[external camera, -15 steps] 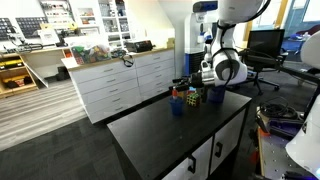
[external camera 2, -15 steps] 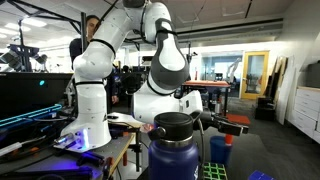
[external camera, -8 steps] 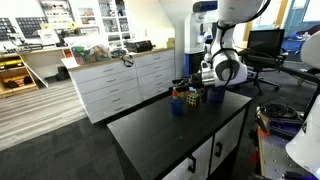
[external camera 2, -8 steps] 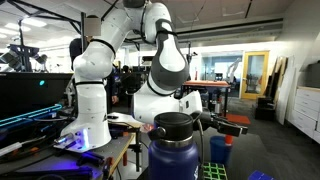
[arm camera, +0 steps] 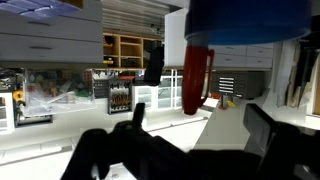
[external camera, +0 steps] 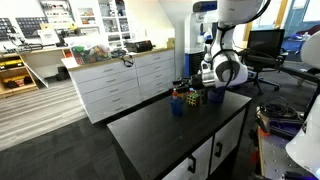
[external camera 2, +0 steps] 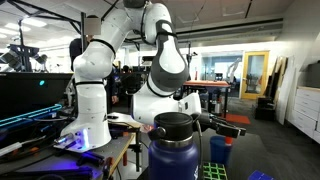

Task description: Take the red marker out of the dark blue cup

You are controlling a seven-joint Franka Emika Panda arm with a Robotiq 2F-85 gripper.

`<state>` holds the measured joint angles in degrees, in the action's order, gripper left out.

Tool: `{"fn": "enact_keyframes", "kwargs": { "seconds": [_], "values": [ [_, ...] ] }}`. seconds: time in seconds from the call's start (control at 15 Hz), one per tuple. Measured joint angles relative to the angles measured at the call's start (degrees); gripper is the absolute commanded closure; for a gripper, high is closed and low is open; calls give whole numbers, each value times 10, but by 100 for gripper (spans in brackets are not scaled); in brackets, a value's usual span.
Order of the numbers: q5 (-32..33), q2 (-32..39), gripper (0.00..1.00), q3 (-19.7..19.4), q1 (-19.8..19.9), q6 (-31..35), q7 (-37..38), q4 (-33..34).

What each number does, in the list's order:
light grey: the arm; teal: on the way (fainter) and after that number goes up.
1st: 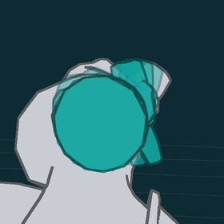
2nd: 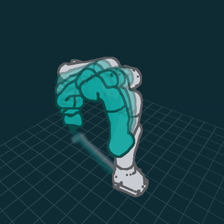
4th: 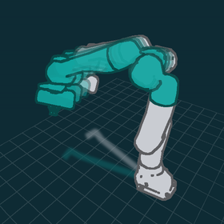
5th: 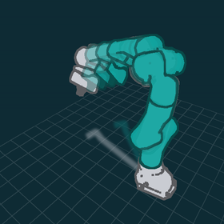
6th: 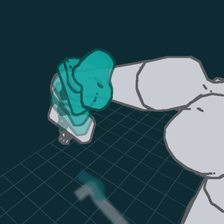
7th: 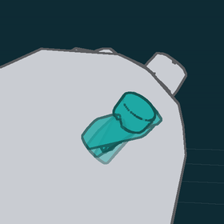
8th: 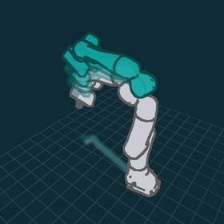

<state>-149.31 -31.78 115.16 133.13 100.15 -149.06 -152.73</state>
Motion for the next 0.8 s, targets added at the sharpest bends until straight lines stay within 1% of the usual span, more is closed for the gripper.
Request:
{"fn": "enact_keyframes", "kwargs": {
  "seconds": [0.4,0.8],
  "values": [
    [0,-2,0,9,8,0,0,-2],
    [0,-4,0,25,24,0,0,-2]
  ]
}}
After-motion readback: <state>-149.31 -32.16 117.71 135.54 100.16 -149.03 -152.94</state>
